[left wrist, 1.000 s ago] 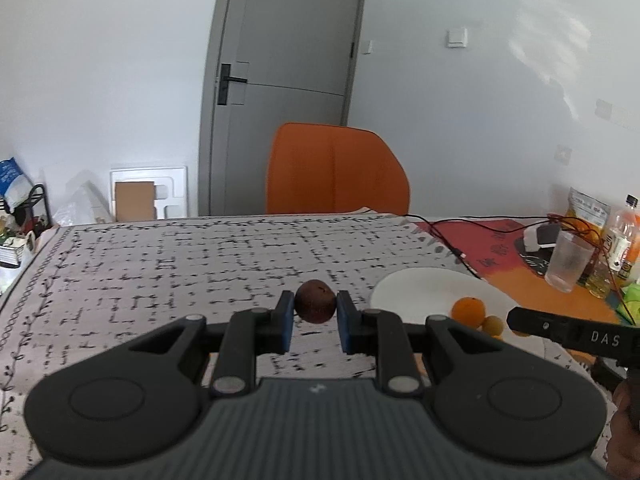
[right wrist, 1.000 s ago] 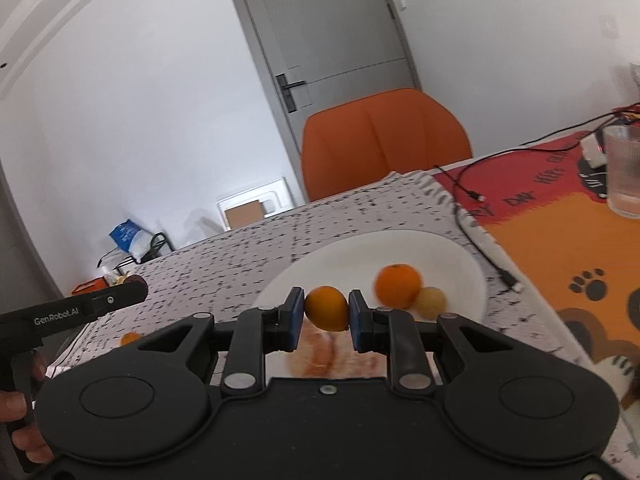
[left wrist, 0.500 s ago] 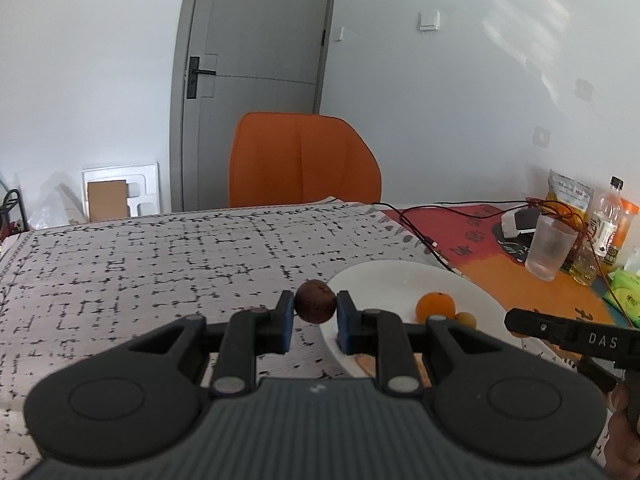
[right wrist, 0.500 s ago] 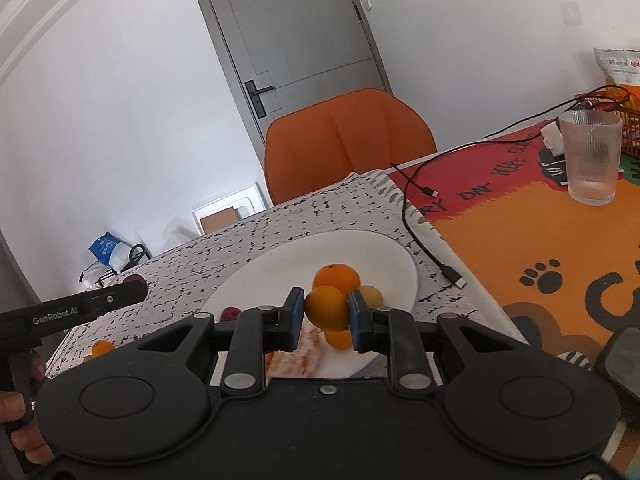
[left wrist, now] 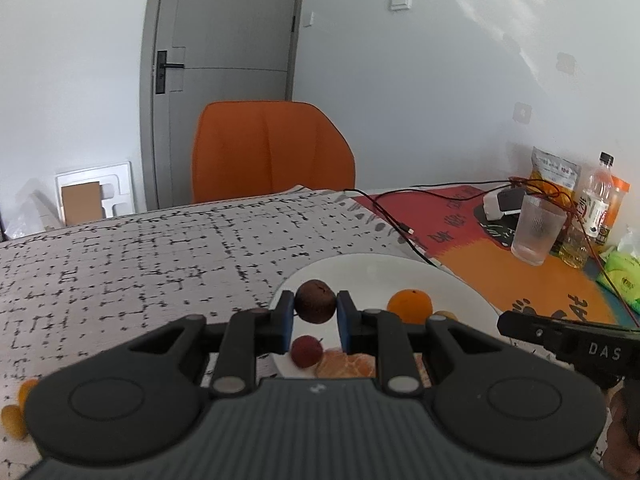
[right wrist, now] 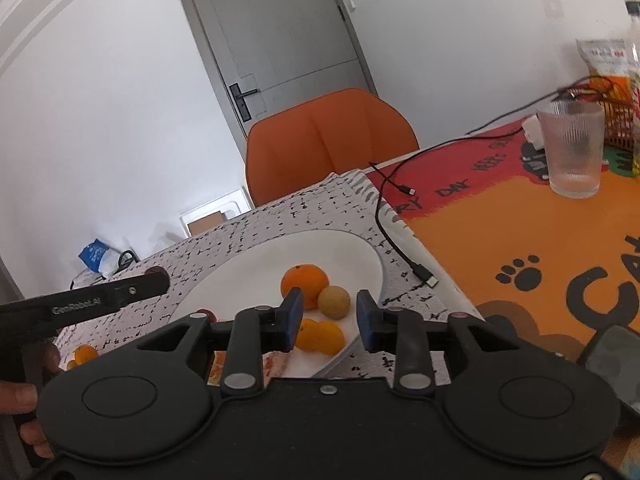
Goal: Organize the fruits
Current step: 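Open both grippers to release the fruits onto the plate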
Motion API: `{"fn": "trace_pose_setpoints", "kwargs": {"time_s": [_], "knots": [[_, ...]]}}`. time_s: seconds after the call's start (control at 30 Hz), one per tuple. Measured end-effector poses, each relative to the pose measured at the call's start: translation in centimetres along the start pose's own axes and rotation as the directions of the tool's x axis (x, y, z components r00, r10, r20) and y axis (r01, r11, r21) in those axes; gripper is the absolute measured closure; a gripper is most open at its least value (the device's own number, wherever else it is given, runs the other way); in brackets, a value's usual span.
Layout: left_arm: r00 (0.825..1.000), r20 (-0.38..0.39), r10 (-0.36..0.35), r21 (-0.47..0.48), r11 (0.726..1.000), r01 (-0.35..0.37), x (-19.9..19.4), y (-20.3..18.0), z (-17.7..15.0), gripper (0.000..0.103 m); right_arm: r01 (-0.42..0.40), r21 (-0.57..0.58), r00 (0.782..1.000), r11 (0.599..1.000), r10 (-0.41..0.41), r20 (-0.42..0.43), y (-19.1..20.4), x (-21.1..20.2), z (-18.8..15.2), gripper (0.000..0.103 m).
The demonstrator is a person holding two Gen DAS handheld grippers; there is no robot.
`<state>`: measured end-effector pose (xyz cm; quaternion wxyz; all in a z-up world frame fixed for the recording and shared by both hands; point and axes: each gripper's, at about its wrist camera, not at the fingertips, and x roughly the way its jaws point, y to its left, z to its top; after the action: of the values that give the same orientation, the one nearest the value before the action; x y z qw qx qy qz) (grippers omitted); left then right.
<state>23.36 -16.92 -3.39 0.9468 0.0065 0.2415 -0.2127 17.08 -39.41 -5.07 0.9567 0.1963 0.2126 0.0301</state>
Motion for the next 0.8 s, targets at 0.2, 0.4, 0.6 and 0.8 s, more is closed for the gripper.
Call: {"fn": "trace_pose_setpoints", "kwargs": {"time_s": [0.2, 0.4, 0.6, 0.8], "knots": [[1.000, -0.007, -0.016, 0.018, 1.000, 0.016, 1.3, -1.1, 0.5, 0.082, 0.005, 0.022, 1.000, 1.000, -0.005, -0.001, -0.8, -0.3, 0.0, 0.072], [1.000, -0.007, 0.008, 0.026, 1.000, -0.008, 1.7, -1.7, 1.0, 0.076, -0.018, 0.017, 1.000, 1.000, 0.018, 0.000, -0.5, -0.4, 0.1, 0.072], [0.998, 0.015, 0.061, 0.020, 0.998, -0.061, 0.6, -1.0, 0.8, 0.043, -0.030, 0.020, 1.000, 0.999, 0.030, -0.005, -0.1, -0.1, -0.1, 0.069], [0.994, 0.026, 0.106, 0.001, 0.994, -0.106, -1.0, 0.3, 0.7, 0.026, -0.039, 0.025, 0.999, 0.999, 0.039, -0.010, 0.4, 0.3, -0.4, 0.064]]}}
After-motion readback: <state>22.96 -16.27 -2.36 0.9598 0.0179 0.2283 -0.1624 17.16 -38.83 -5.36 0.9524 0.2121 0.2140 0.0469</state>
